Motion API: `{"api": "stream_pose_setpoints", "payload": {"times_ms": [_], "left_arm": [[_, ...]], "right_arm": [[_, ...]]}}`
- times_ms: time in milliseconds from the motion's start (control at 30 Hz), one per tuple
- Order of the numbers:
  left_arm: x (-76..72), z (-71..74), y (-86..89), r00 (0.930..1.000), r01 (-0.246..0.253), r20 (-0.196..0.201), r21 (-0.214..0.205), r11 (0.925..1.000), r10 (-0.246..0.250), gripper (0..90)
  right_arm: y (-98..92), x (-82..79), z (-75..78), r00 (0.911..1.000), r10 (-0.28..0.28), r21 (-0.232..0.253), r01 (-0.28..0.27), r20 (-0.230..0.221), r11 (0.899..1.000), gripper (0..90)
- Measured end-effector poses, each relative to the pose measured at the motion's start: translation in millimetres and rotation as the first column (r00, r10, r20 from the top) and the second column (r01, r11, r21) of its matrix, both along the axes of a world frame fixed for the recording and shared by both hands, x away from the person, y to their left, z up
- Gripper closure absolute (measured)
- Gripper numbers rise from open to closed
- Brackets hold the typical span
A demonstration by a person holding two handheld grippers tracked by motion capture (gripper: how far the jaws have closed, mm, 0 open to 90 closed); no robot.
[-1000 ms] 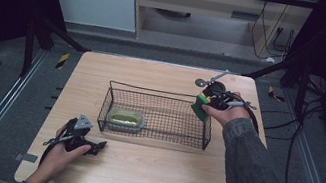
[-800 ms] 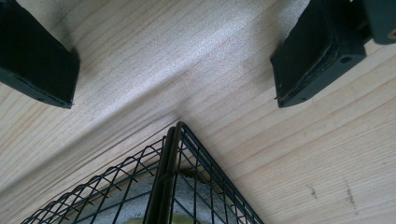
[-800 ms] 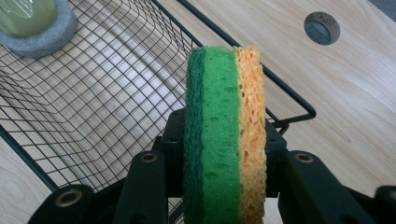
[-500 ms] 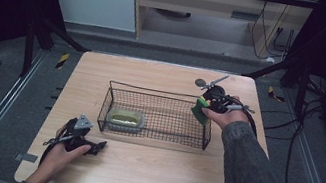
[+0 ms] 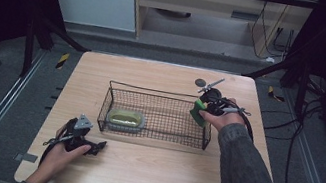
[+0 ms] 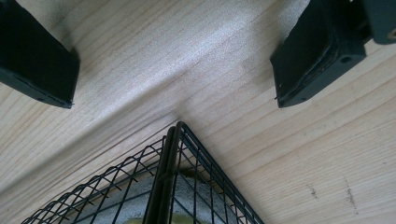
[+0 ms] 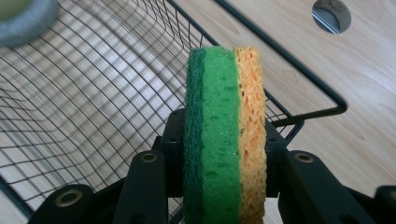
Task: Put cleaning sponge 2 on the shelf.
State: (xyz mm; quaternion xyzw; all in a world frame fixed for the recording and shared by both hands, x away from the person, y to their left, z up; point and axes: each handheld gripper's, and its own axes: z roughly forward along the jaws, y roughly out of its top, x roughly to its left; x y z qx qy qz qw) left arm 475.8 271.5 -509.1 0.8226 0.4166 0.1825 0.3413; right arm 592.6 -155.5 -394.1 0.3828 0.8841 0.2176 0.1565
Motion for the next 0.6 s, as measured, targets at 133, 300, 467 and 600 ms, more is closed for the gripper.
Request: {"api": "stream_pose_setpoints", "payload": {"times_ms": [133, 300, 467, 600], "left_arm": [[0.0, 0.0, 0.0, 1.0000, 0.000, 0.000, 0.000, 1.0000, 0.000, 0.0], [0.0, 0.0, 0.1, 1.0000, 0.001, 0.000, 0.000, 1.0000, -0.001, 0.0], [0.0, 0.0, 0.1, 1.0000, 0.001, 0.000, 0.000, 1.0000, -0.001, 0.0], [0.0, 0.0, 0.1, 1.0000, 0.002, 0.000, 0.000, 1.0000, -0.002, 0.0]], "right_arm": [[1.5, 1.6, -4.7, 1.0000, -0.001, -0.005, 0.001, 0.001, 1.000, 64.1], [4.3, 2.5, -9.0, 1.0000, 0.005, -0.013, -0.005, -0.006, 1.000, 64.1], [7.3, 3.1, -18.8, 0.9998, 0.000, -0.031, -0.001, -0.018, 1.000, 64.0], [8.3, 3.5, -23.4, 0.9997, -0.004, -0.044, 0.003, -0.022, 0.999, 63.9]]}}
